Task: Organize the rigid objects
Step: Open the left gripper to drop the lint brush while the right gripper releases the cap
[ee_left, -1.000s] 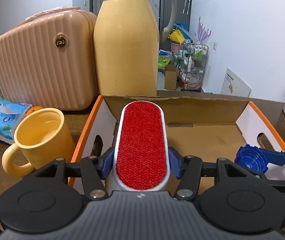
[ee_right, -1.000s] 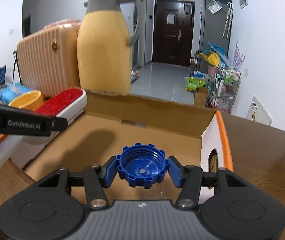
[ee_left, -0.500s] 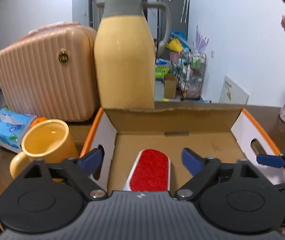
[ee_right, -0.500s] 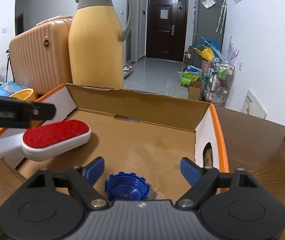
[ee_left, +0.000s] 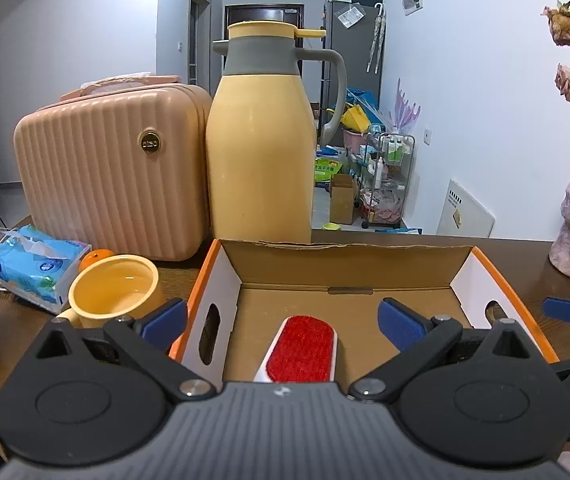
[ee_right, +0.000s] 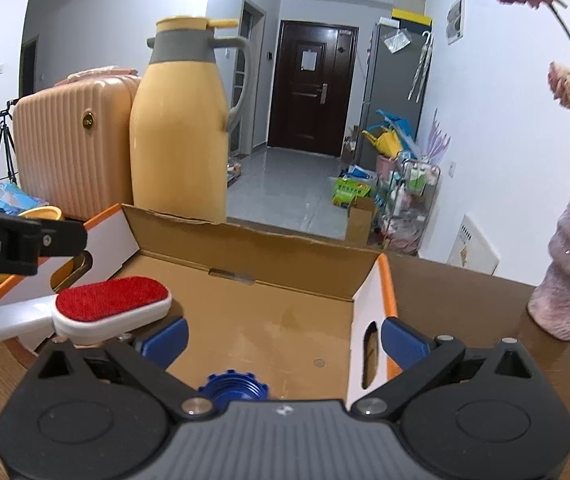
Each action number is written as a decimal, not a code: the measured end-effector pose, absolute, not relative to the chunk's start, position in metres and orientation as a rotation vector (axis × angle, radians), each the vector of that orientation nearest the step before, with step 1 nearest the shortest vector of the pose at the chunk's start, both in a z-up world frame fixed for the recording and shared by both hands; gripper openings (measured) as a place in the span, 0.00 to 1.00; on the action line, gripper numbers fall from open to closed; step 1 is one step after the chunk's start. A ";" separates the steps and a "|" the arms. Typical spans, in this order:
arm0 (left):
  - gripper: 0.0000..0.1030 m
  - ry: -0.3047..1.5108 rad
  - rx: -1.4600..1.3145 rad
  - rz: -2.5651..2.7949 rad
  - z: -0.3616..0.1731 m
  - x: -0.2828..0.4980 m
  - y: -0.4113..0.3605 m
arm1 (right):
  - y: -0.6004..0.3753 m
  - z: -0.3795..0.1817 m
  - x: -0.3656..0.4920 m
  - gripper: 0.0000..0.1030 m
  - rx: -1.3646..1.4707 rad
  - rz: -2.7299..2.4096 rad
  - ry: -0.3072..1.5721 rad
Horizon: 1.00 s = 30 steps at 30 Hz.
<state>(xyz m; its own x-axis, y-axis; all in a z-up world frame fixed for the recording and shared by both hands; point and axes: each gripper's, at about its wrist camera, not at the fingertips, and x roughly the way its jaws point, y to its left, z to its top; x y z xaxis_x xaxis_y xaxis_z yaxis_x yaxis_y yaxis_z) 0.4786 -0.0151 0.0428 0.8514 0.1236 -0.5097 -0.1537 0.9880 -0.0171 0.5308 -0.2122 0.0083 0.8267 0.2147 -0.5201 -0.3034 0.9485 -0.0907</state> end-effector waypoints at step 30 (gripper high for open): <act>1.00 0.507 -0.010 0.181 0.042 0.378 -0.023 | -0.231 0.013 0.418 1.00 -0.159 0.273 0.524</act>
<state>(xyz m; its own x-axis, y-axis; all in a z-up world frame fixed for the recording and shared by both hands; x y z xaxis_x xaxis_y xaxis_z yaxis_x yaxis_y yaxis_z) 0.3776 -0.0229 0.0423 0.8588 0.1697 -0.4834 -0.1746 0.9840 0.0353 0.4182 -0.2313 0.0131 0.8309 0.2163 -0.5127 -0.2971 0.9515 -0.0801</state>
